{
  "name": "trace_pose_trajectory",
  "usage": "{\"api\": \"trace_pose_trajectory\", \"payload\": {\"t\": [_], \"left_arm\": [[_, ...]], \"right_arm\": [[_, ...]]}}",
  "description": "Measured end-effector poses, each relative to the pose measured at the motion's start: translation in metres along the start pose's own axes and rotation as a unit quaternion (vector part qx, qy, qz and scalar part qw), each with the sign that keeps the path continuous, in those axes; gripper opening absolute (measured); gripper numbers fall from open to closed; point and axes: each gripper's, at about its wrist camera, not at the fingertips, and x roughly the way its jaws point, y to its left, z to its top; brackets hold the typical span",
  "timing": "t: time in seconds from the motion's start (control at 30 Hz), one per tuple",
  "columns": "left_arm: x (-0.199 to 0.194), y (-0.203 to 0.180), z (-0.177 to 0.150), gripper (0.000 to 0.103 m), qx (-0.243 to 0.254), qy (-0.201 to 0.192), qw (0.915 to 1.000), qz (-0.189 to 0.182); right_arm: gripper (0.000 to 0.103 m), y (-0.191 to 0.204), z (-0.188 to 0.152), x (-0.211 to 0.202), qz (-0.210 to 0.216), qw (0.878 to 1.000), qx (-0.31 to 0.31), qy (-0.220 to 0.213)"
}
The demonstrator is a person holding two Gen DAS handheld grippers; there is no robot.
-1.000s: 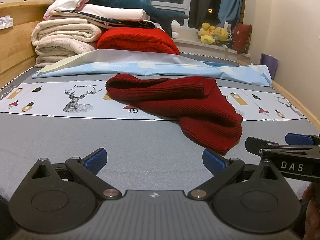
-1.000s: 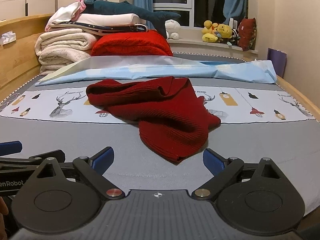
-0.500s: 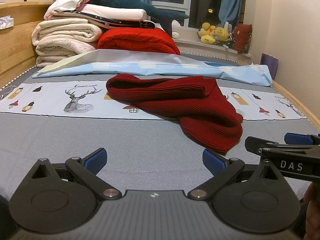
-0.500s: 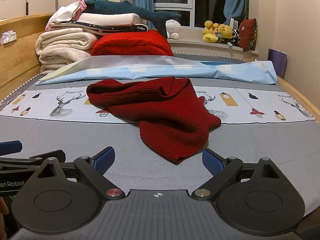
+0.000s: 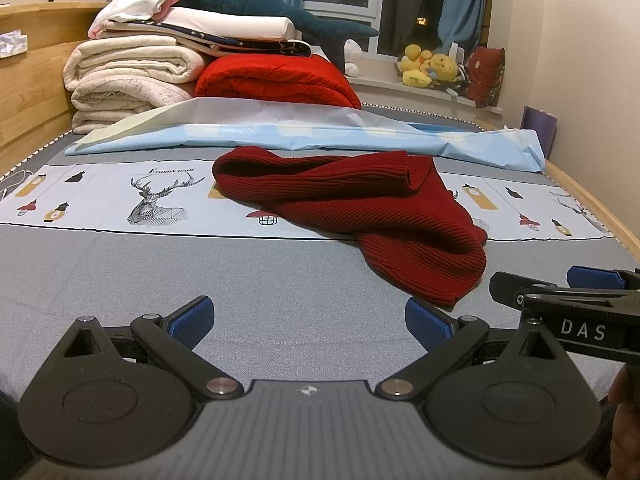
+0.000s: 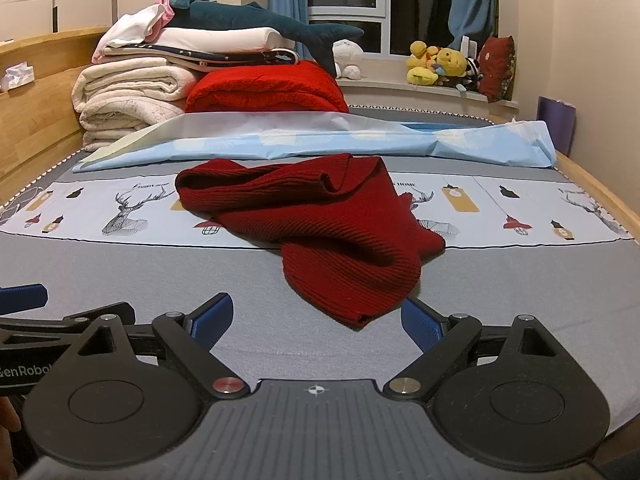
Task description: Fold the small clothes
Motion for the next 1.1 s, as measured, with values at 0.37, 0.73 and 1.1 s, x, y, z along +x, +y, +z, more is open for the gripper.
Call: {"api": "trace_pose_trajectory", "payload": {"t": [0.37, 0.73, 1.1], "left_arm": [[0.001, 0.001, -0.001, 0.102, -0.001, 0.001, 1.0000, 0.001], [0.002, -0.003, -0.003, 0.089, 0.027, -0.033, 0.9988, 0.025], [0.044, 0.002, 0.031, 0.034, 0.019, 0.016, 0.9996, -0.015]], "right_arm": [[0.091, 0.000, 0.000, 0.000, 0.000, 1.000, 0.001, 0.001], [0.080, -0.012, 0.014, -0.007, -0.019, 0.998, 0.026, -0.046], [0.075, -0.093, 0.092, 0.043, -0.024, 0.994, 0.032, -0.102]]}}
